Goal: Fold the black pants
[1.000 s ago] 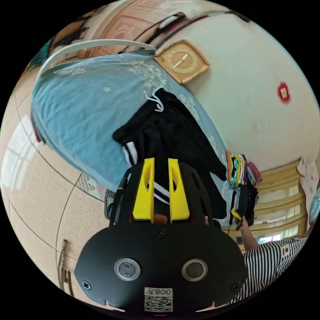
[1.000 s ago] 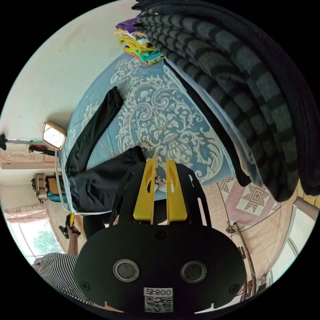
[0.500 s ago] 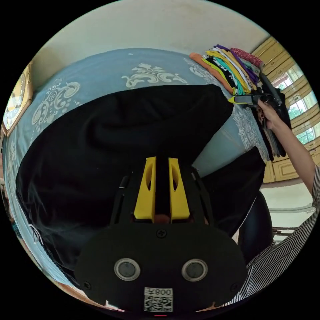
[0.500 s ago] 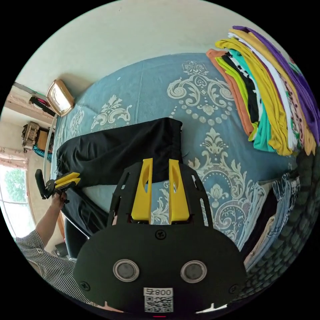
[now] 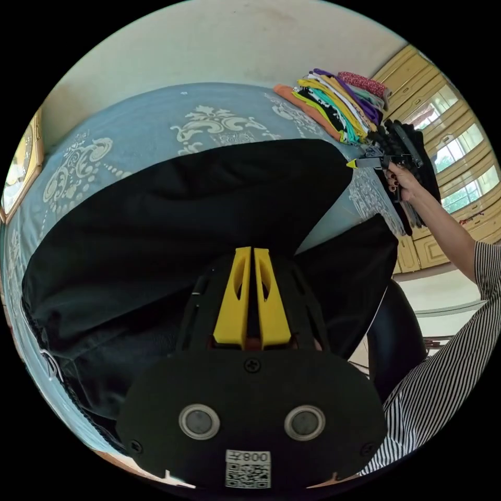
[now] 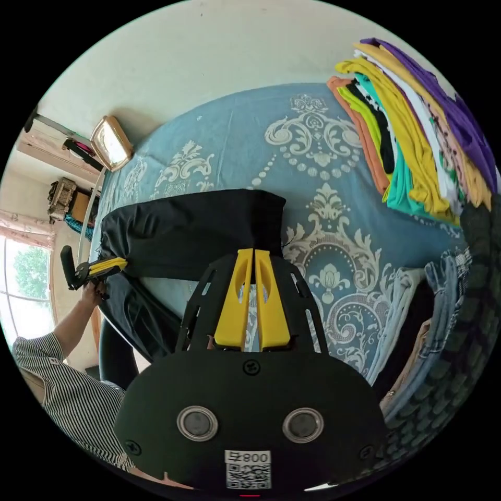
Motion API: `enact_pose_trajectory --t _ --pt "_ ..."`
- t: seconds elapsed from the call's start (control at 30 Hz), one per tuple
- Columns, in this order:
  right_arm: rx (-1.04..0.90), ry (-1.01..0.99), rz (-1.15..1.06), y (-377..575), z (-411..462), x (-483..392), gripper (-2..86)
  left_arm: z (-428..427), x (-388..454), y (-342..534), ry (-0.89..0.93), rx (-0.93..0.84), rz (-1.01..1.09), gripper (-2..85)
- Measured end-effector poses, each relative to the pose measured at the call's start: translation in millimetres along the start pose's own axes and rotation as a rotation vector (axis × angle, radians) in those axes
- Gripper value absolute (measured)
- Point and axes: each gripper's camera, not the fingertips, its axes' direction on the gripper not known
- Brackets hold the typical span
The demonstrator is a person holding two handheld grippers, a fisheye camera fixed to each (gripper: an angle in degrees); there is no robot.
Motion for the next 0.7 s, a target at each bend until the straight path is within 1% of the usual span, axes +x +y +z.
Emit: enact_pose_trajectory --t 0.03,0.13,0.27,0.33,0.43,0.57,0.7 --pt "-0.033 -0.035 0.037 2 10 7 0.4 5 0 -5 0.006 -0.011 -0.013 3.0" --pt "0.049 -0.115 0.084 5 1 11 0.5 0 -2 -16 0.056 0.026 -0.038 5.3" --pt "0.129 -0.013 0.076 2 -21 -4 0.5 -20 -8 -31 0.09 0.15 -0.053 6.8" --pt "0.156 0.036 0.02 -7 -28 -19 0.8 -22 -16 -42 0.089 0.181 -0.074 7.1" --pt "0.144 0.131 0.023 -32 -25 -33 2.1 -22 -34 -71 0.031 0.194 -0.097 7.7" --pt "0.133 0.125 0.039 -63 -25 -40 5.5 -24 -60 -123 -0.064 0.182 -0.084 8.5" --pt "0.069 0.116 0.099 -89 -13 -40 7.1 -9 -79 -161 -0.142 0.075 -0.066 8.7"
